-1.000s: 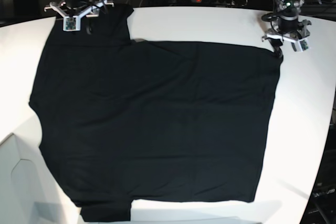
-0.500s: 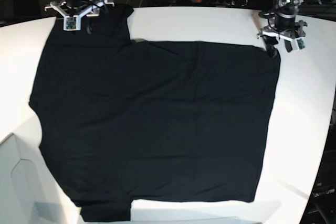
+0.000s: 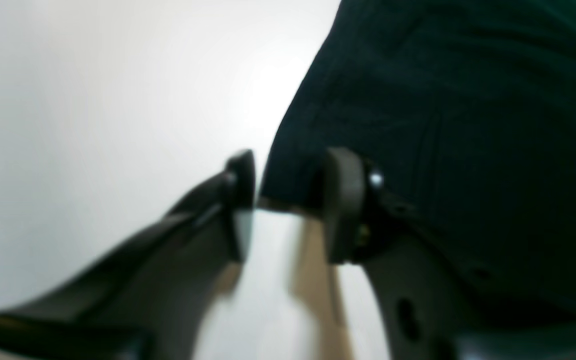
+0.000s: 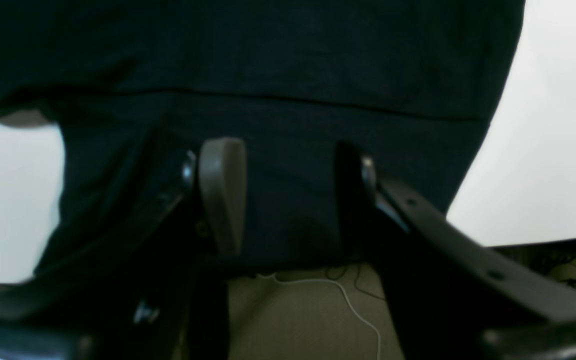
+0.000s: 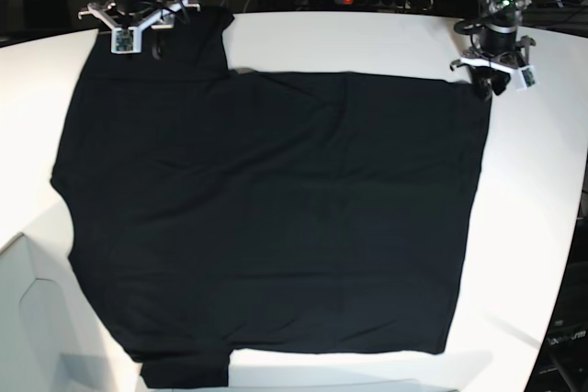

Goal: Fold the T-shirt properly
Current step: 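Grasp the black shirt's shoulder corners with both grippers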

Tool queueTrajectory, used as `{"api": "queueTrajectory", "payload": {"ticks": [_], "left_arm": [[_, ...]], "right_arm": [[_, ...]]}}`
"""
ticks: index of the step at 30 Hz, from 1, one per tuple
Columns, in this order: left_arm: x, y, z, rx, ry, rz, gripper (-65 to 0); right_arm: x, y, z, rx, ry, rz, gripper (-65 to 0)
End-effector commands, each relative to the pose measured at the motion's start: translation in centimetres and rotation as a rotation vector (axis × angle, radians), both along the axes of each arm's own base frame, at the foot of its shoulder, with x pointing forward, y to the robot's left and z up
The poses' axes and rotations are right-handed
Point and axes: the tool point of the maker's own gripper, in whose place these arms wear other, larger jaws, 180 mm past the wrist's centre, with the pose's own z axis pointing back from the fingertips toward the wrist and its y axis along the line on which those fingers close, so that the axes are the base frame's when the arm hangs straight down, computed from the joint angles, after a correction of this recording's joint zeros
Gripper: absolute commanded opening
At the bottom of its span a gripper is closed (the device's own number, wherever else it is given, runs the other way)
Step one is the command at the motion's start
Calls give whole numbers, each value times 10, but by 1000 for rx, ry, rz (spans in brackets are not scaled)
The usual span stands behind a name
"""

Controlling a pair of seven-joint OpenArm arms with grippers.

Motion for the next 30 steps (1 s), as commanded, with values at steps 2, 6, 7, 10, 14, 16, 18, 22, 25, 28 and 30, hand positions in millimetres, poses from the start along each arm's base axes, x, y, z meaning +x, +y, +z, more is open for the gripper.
{"api": "queueTrajectory", "payload": {"ticks": [2,6,7,10,14,16,18,22,25,28,30], "left_arm": [[5,4,10,17,-36,-6,-502],[5,4,10,17,-36,-6,-560],[5,4,10,17,-36,-6,-569],[6,2,12,19,-40,-10,-567],[7,3,20,30,-53,-17,-476],[4,2,22,35,-49,-25,-359],[6,1,27,38,-63,-29,-250],[5,11,30,48,-73,3,-169],[12,12,31,46,-86,8,-169],[9,18,19,39,-61,28,-166],[9,19,12,32,-49,35,-166]], "right_arm": [[1,-2,7,-10,-22,4,-354],[1,-2,7,-10,-22,4,-354],[1,-2,7,-10,-22,4,-354],[1,-2,7,-10,-24,4,-354],[1,-2,7,-10,-24,4,-354],[1,-2,7,-10,-24,4,-354],[2,-2,7,-10,-26,4,-354],[2,-2,7,-10,-27,4,-354],[2,-2,7,-10,-27,4,-354],[1,-2,6,-10,-24,4,-354],[1,-2,6,-10,-22,4,-355]]}}
